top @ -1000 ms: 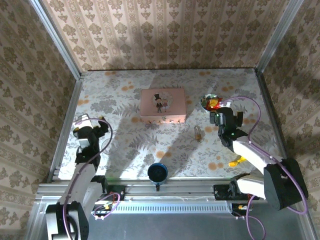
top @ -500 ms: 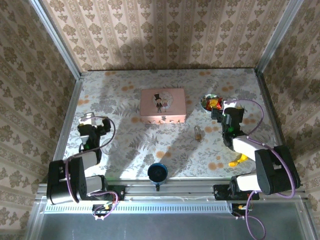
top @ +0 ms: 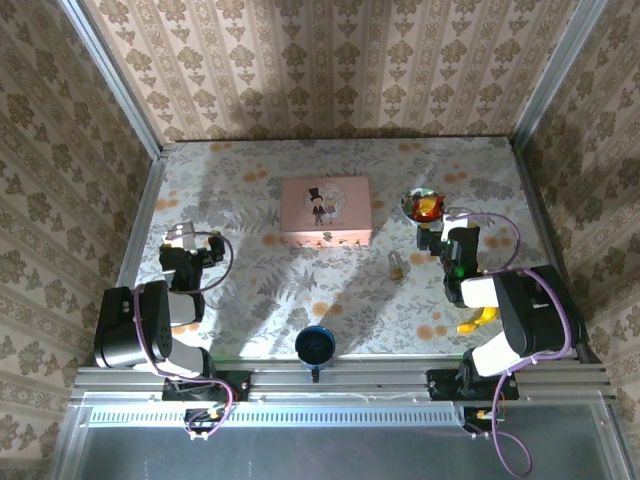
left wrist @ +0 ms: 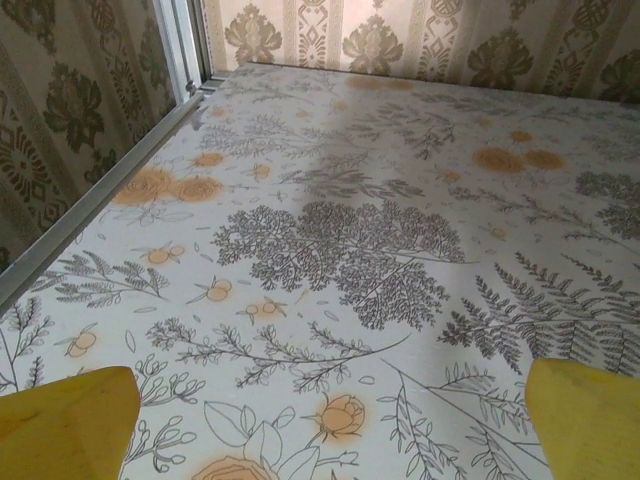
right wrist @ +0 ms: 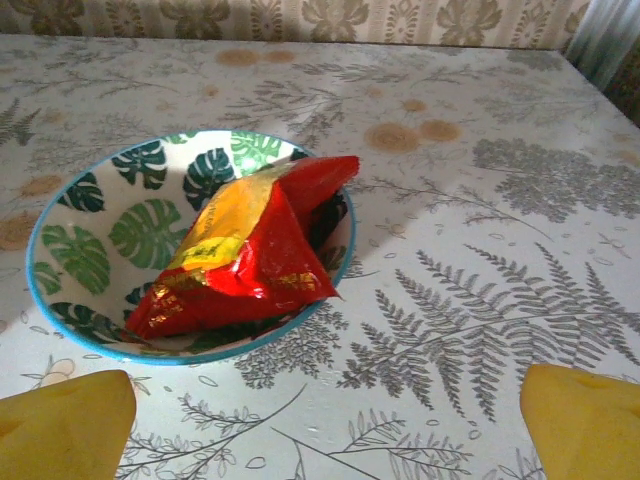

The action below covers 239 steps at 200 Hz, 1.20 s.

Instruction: Unlock the padlock with the key

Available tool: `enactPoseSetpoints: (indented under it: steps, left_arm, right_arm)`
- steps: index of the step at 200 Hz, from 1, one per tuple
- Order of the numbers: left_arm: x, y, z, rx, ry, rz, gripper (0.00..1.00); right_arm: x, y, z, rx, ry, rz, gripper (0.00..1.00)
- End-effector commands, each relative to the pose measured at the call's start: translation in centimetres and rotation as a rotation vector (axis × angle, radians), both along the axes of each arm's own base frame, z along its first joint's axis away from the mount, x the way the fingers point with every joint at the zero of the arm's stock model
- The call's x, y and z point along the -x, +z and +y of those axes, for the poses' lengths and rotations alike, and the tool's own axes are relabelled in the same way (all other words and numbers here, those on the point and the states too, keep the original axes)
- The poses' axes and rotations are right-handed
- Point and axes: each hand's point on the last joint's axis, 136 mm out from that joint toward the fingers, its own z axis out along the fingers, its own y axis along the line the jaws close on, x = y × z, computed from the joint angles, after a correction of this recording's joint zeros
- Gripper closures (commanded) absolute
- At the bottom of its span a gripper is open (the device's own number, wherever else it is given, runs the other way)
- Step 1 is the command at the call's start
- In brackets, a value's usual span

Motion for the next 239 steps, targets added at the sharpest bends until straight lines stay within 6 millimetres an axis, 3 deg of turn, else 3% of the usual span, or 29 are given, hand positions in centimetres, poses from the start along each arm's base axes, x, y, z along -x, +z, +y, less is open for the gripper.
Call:
enactPoseSetpoints:
  steps: [1, 23, 66, 239]
  left_arm:
    - [-0.9, 1.7, -1.1, -0.017, -0.081, -0.067, 0.00]
    - [-2.1, 0.8, -2.6, -0.041, -0.170, -0.077, 0.00]
    - [-3.1, 0.0, -2.5, -0.075, -0.126, 0.015, 0.00]
    - [-3.7, -0.3, -4.4, -0.119, -0.213, 0.058, 0.00]
  right_arm:
    - [-0.6, 1.2, 0.5, -0.012, 0.040, -0.047, 0.00]
    - [-0.8, 1.0, 0.6, -0.028, 0.065, -0.036, 0.00]
    - [-1.4, 0.8, 0.4, -0.105, 0.118, -0.003, 0.00]
    - [-1.3, 0.9, 0.9, -0.117, 0.158, -0.008, 0.00]
